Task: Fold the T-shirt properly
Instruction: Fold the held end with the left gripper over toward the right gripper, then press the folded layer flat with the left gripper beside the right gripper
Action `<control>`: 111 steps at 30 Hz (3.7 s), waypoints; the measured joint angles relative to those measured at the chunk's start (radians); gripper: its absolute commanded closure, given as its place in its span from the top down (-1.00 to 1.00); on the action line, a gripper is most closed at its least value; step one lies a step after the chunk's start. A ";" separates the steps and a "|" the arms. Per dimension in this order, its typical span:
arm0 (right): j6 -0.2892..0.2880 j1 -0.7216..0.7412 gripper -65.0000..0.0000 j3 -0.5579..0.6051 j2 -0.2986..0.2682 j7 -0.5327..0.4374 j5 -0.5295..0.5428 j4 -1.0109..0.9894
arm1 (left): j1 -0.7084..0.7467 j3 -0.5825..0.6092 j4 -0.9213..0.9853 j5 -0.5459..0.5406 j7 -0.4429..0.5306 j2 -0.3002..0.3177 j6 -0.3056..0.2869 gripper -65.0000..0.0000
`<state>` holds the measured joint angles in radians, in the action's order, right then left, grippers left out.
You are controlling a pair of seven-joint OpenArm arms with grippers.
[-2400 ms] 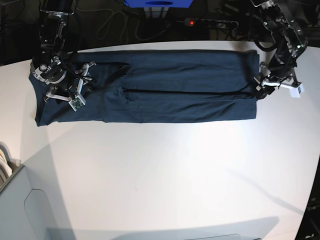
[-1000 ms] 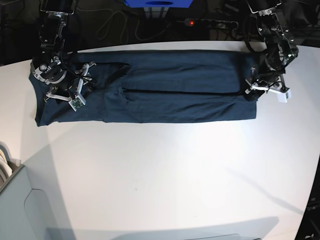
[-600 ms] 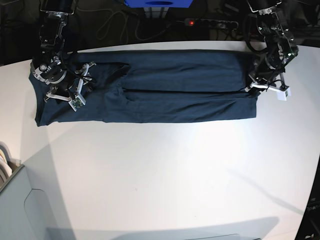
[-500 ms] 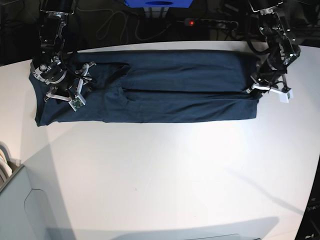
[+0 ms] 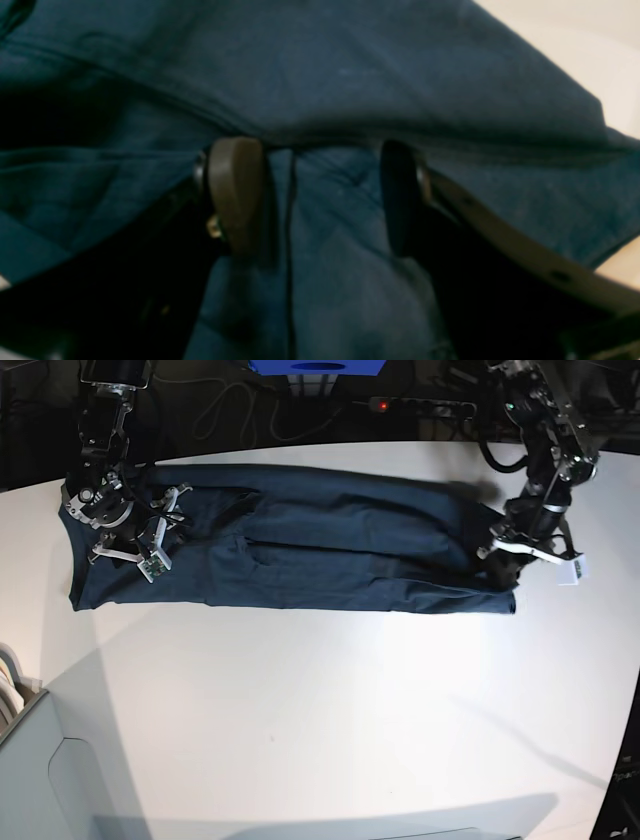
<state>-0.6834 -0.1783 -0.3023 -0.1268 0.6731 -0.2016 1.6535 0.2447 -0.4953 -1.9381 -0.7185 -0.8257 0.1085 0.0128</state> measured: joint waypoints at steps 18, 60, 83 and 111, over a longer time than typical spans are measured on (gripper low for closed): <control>0.000 0.000 0.09 0.000 0.000 0.000 0.000 0.000 | -0.024 0.600 -0.017 0.297 0.025 -0.180 0.002 -1.00; 0.000 0.000 0.09 0.002 0.000 0.000 0.000 0.000 | -0.242 0.975 0.393 0.431 0.179 -0.247 0.006 -1.00; 0.000 0.000 0.09 0.002 0.000 0.000 0.000 0.000 | -0.290 1.015 0.407 0.424 0.179 -0.248 0.006 -1.00; 0.000 0.000 0.09 0.002 -0.001 0.000 0.001 0.000 | -0.187 0.935 0.109 0.410 0.176 -0.183 -0.008 -0.11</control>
<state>-0.6838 -0.1780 -0.3008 -0.1276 0.6727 -0.2008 1.6539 0.0582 0.4400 -1.8294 -0.3088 -0.6498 -0.0750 0.0051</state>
